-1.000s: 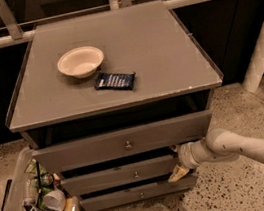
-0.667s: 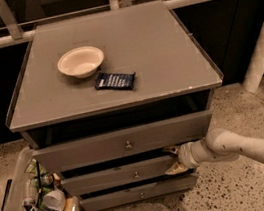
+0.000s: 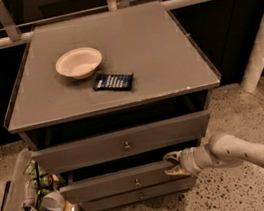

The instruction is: Open middle drawer

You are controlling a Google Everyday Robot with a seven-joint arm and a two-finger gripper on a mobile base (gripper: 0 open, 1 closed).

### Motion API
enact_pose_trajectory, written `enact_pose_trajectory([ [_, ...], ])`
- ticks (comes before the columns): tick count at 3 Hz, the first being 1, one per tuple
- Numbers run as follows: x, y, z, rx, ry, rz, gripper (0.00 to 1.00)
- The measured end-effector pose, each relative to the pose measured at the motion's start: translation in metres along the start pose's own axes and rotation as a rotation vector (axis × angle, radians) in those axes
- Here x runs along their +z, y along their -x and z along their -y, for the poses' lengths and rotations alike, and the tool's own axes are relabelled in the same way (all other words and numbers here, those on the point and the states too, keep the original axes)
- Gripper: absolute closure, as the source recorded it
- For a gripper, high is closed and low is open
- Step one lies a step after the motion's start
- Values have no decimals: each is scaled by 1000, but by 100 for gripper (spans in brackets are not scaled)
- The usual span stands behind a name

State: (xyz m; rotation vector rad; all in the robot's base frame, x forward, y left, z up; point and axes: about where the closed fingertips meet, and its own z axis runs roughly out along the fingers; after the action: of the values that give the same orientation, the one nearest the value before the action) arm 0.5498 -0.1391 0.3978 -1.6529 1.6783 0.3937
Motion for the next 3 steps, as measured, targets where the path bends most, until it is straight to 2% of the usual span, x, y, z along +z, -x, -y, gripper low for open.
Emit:
enact_pose_trajectory([
  [1,-5,6,3,0,0,0,100],
  [2,-5,6,3,0,0,0,82],
  [3,-5,6,3,0,0,0,59],
])
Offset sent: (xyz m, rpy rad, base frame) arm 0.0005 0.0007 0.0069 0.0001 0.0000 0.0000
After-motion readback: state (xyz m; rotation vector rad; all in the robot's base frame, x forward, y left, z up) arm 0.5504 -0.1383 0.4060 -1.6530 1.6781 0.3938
